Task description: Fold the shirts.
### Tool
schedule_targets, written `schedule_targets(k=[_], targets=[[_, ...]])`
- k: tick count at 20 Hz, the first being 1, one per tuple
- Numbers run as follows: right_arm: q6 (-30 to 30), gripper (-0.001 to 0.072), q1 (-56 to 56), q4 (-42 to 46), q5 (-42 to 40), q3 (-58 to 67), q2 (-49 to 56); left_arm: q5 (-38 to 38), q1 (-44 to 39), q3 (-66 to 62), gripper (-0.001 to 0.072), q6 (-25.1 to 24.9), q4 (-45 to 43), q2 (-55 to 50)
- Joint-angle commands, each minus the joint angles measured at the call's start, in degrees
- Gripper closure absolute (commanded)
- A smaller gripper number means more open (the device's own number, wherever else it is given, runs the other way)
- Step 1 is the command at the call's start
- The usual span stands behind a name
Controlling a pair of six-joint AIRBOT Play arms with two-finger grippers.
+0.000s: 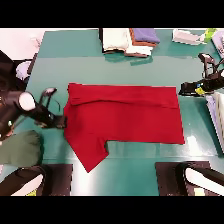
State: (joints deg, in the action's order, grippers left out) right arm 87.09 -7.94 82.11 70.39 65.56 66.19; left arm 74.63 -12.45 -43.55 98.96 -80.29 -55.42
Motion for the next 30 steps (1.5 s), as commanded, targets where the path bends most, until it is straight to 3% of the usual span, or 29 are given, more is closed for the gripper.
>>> schedule_targets(k=[1, 7, 17, 18, 19, 20, 24, 27, 29, 30], targets=[[0.0, 0.0277, 0.0, -0.1, 0.6, -0.9, -0.9, -1.1, -7.7, 9.4, 0.0209, 7.8, 0.5, 4.6], [0.0, 0.0277, 0.0, -0.1, 0.8, -0.9, -0.9, -10.5, -15.8, 14.4, 0.0209, 12.3, 4.7, 4.4], [0.0, 0.0278, 0.0, -0.1, 1.7, -0.9, -0.9, -15.4, -16.0, 18.4, 0.0213, 12.7, 7.5, 4.4], [0.0, 0.0278, 0.0, -0.1, 1.7, -0.9, -0.9, -16.1, -16.0, 18.3, 0.0351, 12.7, 8.0, 4.4], [0.0, 0.0277, 0.0, -0.1, 1.8, -0.9, -1.0, -16.3, -16.0, 17.9, 0.0625, 12.3, 8.0, 4.4], [0.0, 0.0277, 0.0, -0.1, 2.1, -0.9, -1.2, -16.2, -16.0, 17.0, 0.0677, 11.5, 7.9, 4.4], [-0.3, 0.0278, -2.4, 0.5, 5.4, -3.5, -4.3, -14.1, -16.0, 10.9, 0.0685, 11.5, 4.0, 5.3], [-2.5, 0.0275, -8.5, 0.5, 8.0, -13.9, -9.2, -11.8, -16.0, 7.3, 0.0684, 9.2, 2.8, 5.3], [-3.9, 0.0147, -13.0, 0.5, 8.4, -21.5, -12.1, -11.7, -16.0, 6.2, 0.0684, 8.5, 2.9, 5.3], [-4.0, 0.0147, -15.1, 0.4, 8.7, -24.7, -13.0, -11.8, -16.0, 6.1, 0.0684, 8.5, 2.9, 5.3]])
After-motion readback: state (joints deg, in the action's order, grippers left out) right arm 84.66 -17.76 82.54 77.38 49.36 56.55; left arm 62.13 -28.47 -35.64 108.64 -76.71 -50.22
